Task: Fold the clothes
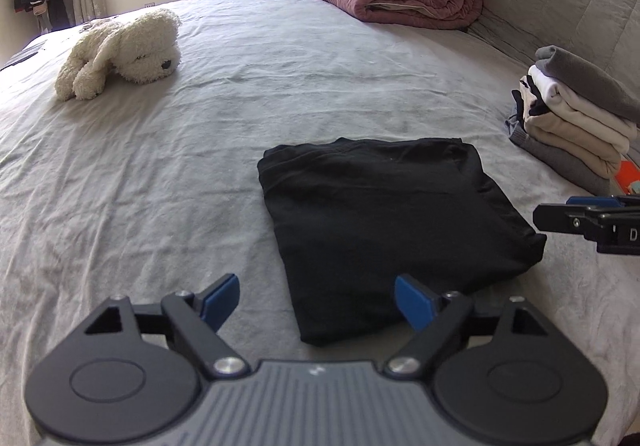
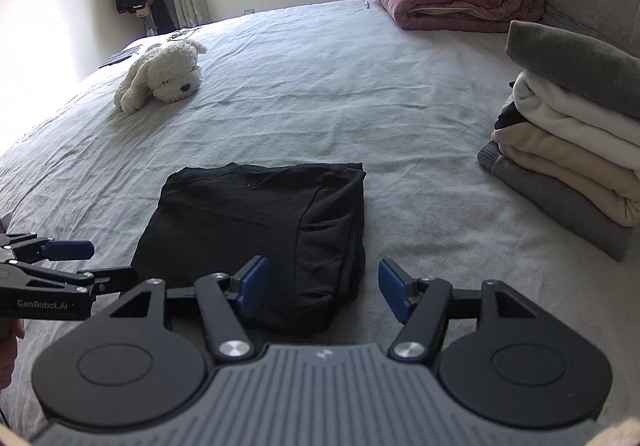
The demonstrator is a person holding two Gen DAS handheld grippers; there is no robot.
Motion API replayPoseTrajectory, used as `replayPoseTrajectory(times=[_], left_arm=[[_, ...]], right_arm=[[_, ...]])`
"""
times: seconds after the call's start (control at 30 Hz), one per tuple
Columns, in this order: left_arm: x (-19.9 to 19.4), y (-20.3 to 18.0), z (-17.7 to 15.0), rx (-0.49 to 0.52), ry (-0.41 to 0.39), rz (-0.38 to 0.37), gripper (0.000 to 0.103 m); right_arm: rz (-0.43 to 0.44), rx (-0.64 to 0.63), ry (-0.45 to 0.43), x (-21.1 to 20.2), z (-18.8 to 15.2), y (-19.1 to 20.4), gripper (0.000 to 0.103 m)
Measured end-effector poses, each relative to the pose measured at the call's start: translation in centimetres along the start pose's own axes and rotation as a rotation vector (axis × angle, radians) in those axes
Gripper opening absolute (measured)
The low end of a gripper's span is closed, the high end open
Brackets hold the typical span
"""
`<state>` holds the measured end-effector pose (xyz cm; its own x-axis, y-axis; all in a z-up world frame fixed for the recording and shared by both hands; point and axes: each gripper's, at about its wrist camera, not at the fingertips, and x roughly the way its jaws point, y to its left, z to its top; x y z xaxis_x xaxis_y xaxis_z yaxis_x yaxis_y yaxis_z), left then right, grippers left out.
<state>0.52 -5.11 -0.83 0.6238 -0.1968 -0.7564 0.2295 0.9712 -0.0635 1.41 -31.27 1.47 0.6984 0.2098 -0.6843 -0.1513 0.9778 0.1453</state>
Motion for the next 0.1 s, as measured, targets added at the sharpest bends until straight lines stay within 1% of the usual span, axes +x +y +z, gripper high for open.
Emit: replayPoseTrajectory(times=[0.03, 0.1], left_arm=[[0.11, -0.15, -0.20, 0.009, 0.013, 0.009, 0.091], [0.36, -0.41, -0.55, 0.032, 0.033, 0.032, 0.092]], right_arm=[[-0.001, -0.006, -0.001, -0.15, 0.01, 0.19, 0.077], [-0.006, -0.026, -0.005, -0.40, 0.03, 0.64, 0.085]])
